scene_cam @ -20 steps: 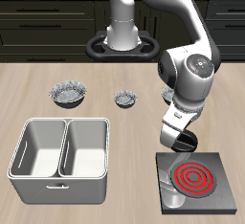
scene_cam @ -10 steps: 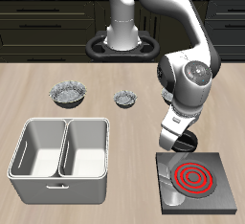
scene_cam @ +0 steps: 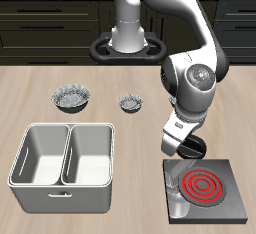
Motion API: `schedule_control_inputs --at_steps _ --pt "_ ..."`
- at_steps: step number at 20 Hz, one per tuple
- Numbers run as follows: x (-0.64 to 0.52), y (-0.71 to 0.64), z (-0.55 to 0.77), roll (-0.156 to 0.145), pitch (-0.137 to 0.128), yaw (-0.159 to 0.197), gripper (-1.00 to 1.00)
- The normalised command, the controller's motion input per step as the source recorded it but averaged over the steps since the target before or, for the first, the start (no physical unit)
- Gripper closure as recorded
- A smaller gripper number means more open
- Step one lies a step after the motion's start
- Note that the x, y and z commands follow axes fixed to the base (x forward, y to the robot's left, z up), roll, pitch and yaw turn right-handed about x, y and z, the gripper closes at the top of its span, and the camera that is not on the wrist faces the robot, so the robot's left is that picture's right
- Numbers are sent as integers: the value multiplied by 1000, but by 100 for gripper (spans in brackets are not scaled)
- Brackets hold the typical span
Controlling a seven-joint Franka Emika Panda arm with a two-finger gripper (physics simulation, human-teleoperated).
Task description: Turn off the flat stove and place the smallest bowl on it
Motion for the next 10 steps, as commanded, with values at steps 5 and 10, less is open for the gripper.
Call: schedule_control_inputs --at_steps 5,10 --pt "-12 -13 155 15 -8 -50 100" --pt "-18 35 123 19 -6 -92 100"
